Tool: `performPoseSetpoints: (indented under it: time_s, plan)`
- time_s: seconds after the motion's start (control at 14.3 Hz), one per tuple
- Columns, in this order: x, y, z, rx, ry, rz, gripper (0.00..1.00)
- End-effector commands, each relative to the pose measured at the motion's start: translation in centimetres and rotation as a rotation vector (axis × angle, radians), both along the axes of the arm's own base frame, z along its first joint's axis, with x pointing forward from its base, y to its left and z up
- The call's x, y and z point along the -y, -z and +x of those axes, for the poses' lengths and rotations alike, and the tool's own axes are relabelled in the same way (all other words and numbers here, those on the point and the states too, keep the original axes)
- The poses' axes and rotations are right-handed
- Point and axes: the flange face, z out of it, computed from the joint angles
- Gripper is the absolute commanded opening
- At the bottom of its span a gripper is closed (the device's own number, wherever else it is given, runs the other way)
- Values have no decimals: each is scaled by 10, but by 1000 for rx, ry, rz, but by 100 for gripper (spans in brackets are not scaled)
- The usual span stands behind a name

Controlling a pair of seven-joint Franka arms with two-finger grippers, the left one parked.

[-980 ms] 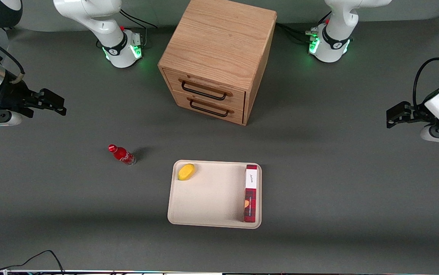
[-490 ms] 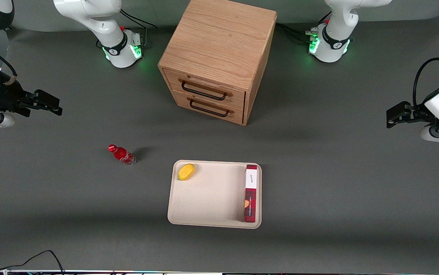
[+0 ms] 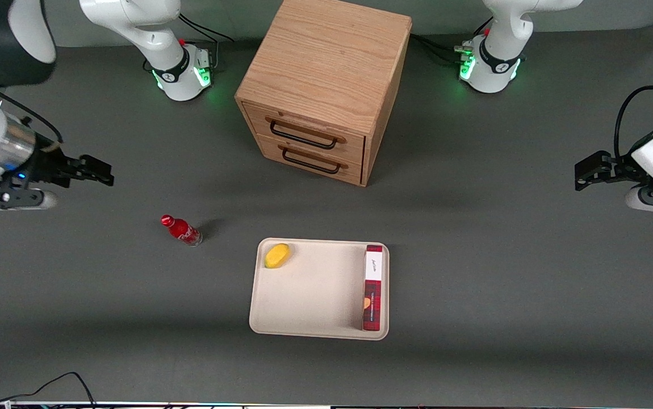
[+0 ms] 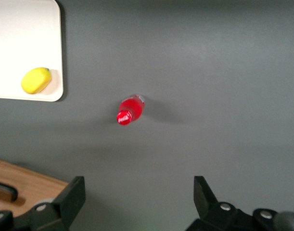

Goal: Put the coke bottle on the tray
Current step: 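Move the open right gripper down over the red Coca-Cola bottle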

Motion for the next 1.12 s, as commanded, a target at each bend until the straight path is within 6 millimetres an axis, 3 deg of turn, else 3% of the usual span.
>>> performPoseSetpoints:
  time_s: [0.0,0.42,0.77,0.91,1.05]
  plan:
    - [-10,52,-11,43,6,18,100]
    - [-38,150,-9,94,-47,12,100]
    - [-43,193,-15,126,-89,-10,100]
    - [-43,200,-17,133,-103,-23,99]
    - [-43,203,-17,131,-105,-23,91]
